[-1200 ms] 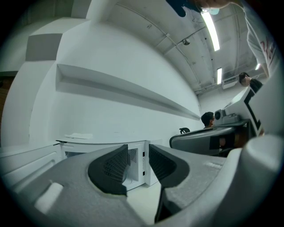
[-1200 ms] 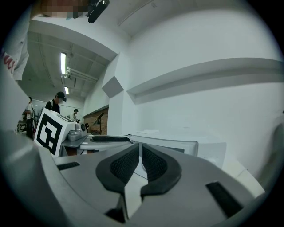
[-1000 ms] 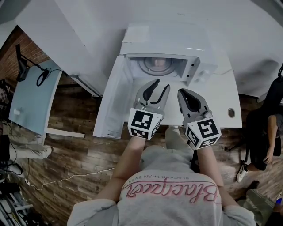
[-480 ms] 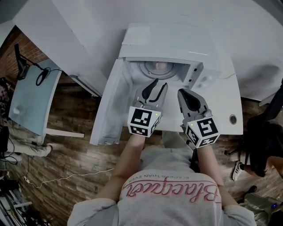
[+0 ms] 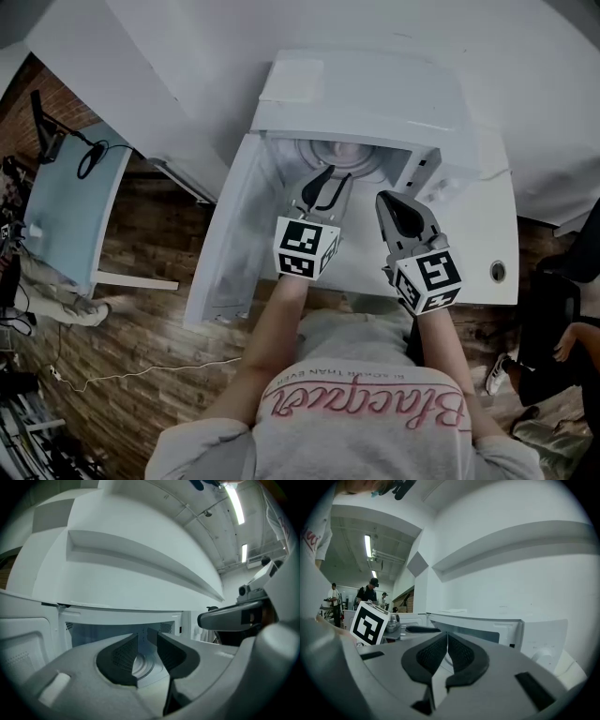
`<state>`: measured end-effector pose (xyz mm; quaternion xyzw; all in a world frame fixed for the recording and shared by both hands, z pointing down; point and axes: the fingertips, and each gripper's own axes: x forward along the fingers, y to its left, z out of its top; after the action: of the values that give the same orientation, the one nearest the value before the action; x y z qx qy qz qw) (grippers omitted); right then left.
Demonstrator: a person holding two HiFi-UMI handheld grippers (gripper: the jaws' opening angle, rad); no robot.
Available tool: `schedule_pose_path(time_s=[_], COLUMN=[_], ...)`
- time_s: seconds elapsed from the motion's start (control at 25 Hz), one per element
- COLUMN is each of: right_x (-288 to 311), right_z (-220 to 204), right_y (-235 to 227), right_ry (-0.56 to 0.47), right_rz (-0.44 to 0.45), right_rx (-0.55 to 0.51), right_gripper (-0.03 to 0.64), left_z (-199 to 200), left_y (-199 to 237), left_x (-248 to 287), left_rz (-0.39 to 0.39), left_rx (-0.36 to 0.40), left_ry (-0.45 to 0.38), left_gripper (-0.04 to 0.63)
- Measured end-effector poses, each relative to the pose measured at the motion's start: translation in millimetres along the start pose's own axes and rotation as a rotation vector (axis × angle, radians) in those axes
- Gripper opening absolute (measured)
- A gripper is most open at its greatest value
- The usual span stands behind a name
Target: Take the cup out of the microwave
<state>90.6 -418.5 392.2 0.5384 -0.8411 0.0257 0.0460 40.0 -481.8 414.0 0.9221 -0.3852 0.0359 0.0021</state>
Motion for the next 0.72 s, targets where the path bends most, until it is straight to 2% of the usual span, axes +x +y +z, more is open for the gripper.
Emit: schedule_pose_path(time_s=[0.72], right_x=[22], right_z=[-28], right_y=[-28], right_ry=[0.038], right_rz=[0.016], right_rx=[0.013], right_gripper=[0.012], left_z=[-44], left_y=[49], left_x=[69], left_rz=[0.086], left_rx=[0.008], left_ry=[0.063], left_gripper=[0.132])
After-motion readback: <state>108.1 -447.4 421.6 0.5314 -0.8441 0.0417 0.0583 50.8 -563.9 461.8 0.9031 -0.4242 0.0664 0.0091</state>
